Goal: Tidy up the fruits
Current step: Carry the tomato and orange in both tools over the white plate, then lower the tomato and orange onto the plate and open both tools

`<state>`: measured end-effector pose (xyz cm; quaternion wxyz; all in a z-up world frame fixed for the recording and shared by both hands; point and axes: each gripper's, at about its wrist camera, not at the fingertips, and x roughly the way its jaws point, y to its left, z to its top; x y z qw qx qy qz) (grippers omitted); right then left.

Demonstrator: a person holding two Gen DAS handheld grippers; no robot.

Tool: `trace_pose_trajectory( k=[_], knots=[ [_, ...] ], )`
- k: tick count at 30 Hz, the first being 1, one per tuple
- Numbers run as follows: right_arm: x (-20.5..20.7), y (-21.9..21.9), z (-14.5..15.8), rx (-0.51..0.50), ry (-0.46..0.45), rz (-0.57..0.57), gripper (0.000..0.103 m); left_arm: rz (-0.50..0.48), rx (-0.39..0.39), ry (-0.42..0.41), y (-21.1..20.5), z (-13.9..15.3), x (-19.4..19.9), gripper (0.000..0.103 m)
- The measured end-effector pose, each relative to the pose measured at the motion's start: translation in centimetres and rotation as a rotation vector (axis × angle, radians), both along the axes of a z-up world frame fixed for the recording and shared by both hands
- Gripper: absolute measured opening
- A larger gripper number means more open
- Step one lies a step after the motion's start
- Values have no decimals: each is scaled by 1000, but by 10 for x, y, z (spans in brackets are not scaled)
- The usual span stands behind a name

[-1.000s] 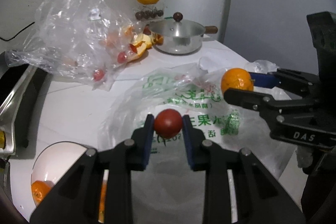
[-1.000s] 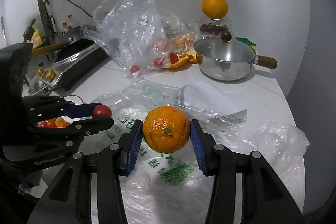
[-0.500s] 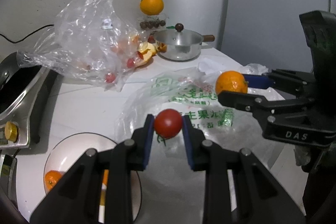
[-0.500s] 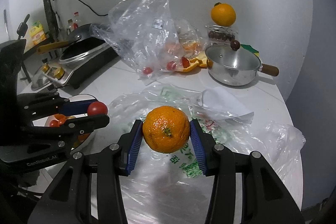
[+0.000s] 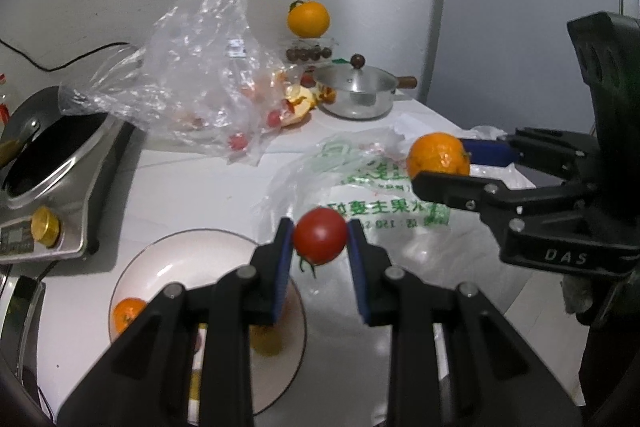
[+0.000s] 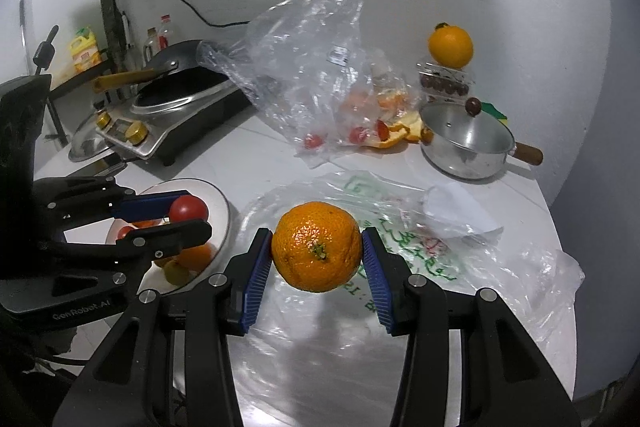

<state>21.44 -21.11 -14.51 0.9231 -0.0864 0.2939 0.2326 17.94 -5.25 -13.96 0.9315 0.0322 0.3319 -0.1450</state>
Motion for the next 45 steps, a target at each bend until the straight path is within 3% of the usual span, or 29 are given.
trace_pose_trajectory(
  k=[11,25,45],
  knots=[
    [-17,34,0,-22,-1,38,48,41,-19,5,36,-6,-25,28],
    [-34,86,-21,-74,41,94,48,89,-58,56,81,-38,-52,28],
    [-33,109,-46,-104,90,105,48,54,-68,131,75,-73,-49,31]
  ],
)
